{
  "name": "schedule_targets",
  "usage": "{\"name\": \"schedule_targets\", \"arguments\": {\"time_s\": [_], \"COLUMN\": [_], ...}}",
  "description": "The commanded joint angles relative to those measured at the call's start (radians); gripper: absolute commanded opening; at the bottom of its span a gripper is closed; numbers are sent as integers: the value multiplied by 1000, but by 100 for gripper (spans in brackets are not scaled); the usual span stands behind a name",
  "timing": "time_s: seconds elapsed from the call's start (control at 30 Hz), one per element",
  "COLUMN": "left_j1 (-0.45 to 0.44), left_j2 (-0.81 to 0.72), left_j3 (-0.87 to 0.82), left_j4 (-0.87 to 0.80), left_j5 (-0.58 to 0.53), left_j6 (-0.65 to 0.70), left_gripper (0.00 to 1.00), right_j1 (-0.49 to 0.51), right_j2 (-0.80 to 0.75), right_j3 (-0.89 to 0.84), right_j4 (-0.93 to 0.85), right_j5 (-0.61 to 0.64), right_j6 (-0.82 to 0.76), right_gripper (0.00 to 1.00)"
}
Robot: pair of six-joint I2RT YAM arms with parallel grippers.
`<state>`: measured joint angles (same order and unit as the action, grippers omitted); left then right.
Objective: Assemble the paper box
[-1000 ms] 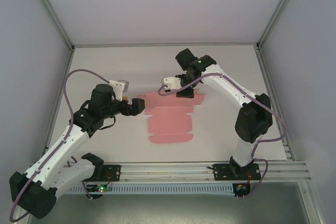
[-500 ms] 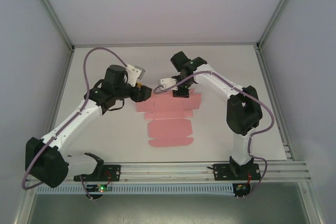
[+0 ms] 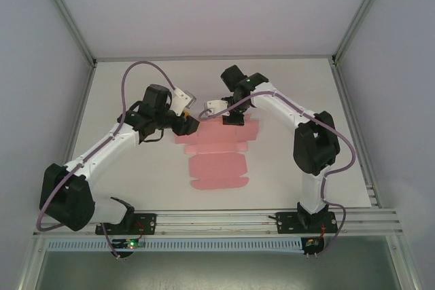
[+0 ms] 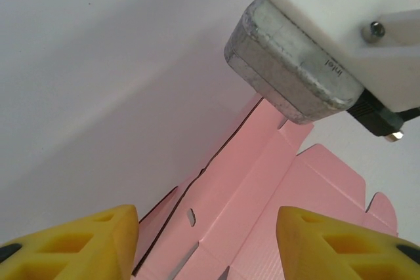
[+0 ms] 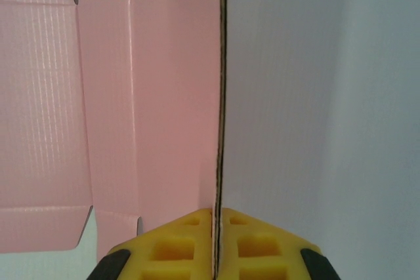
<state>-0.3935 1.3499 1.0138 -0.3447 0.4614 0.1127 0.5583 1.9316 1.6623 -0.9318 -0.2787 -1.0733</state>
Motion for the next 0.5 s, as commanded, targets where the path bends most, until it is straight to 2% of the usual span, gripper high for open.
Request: {"name": "schedule_targets", "arguments": {"time_s": [0.0, 0.07, 0.13, 0.27, 0.33, 0.47], "left_j1": [-8, -8, -8, -8, -9, -11], "left_j2": [38, 58, 74, 95, 101, 109], "left_j3": [16, 32, 49, 67, 69, 70], "left_j4": [-30, -50, -63, -75, -59, 0], "left_j5": [-25, -38, -30, 8, -2, -44], "left_j6": [71, 80, 78, 76, 46, -52], "left_gripper": [55, 50, 38, 26, 17, 9], "right_j1": [-12, -12, -12, -13, -14, -10], "right_j2": [-2, -5, -4, -5, 1, -1], "right_j3": [22, 22, 23, 27, 34, 22], "right_j4": [-26, -29, -29, -26, -23, 0], "right_j5": [-51, -57, -53, -47, -50, -38], "right_j6": [-15, -14, -12, 2, 8, 51], "right_gripper": [0, 0, 0, 0, 0, 0]}}
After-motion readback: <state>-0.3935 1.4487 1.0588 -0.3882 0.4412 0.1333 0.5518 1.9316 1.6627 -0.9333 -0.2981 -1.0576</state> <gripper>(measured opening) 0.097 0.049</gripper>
